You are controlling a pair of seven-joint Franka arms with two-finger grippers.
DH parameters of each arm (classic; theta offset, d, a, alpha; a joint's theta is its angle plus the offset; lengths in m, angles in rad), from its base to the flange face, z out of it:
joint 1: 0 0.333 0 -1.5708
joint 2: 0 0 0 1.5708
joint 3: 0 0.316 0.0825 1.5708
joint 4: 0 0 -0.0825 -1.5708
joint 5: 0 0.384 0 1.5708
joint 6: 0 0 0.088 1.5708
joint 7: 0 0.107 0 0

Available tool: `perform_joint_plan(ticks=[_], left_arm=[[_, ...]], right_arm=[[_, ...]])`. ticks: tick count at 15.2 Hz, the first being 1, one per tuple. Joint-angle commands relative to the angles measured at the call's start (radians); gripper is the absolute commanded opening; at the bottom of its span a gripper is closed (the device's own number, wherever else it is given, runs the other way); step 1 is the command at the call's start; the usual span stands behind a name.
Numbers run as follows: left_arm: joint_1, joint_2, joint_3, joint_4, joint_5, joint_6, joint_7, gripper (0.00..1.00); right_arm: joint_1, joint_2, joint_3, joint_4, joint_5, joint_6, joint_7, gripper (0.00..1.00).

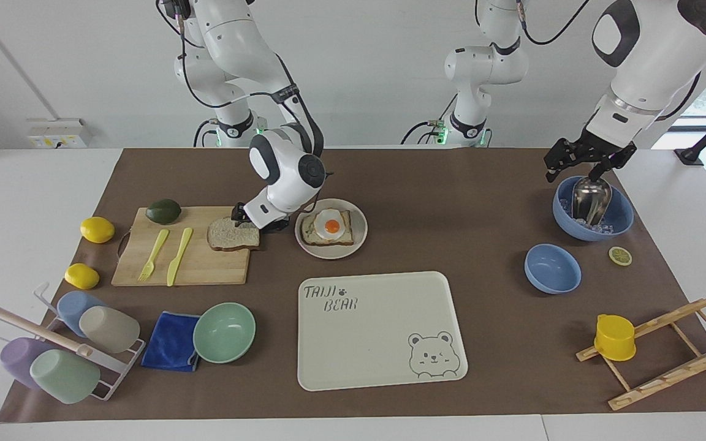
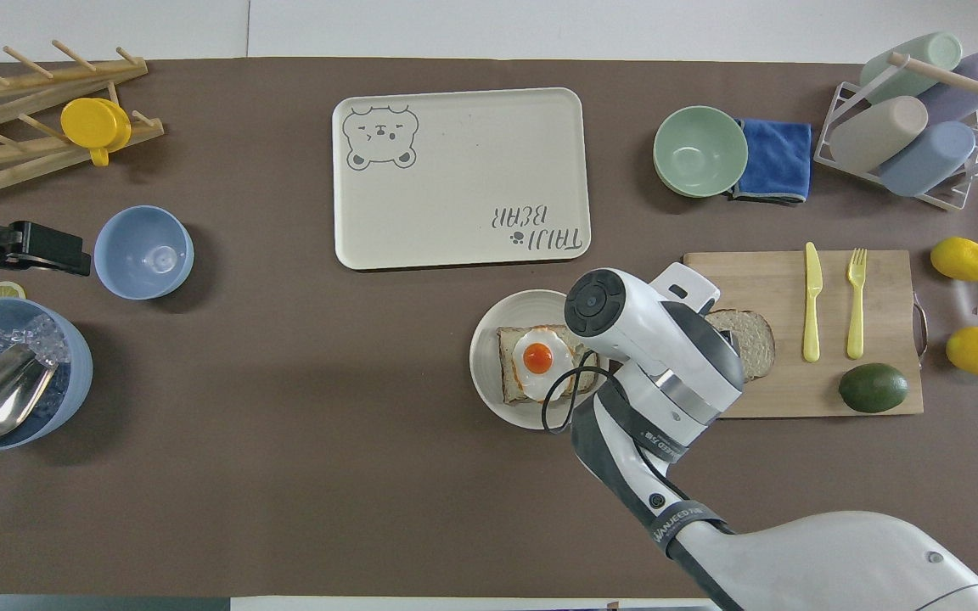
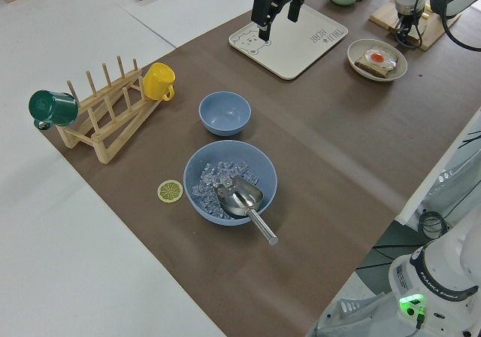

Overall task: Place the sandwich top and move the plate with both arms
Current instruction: 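Carry the bread slice over the egg toast and lower it on top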

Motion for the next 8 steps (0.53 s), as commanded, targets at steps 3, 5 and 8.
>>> perform_joint_plan(ticks=[3,5,8], left_arm=[[0.006,-0.015,-0.003,-0.008,0.012,-0.011,0.01,1.0],[0.006,-0.017,-0.003,-0.008,0.012,-0.011,0.01,1.0],[0.008,-0.017,-0.003,-0.007,0.012,-0.012,0.01,1.0]], right_arm=[[0.015,-0.04,0.003,-0.055,-0.06,0.02,0.013,0.21],[0.016,-0.04,0.003,-0.055,-0.061,0.014,0.006,0.0],[0.05,-0.037,0.004,-0.023,-0.063,-0.028,-0.003,0.0]])
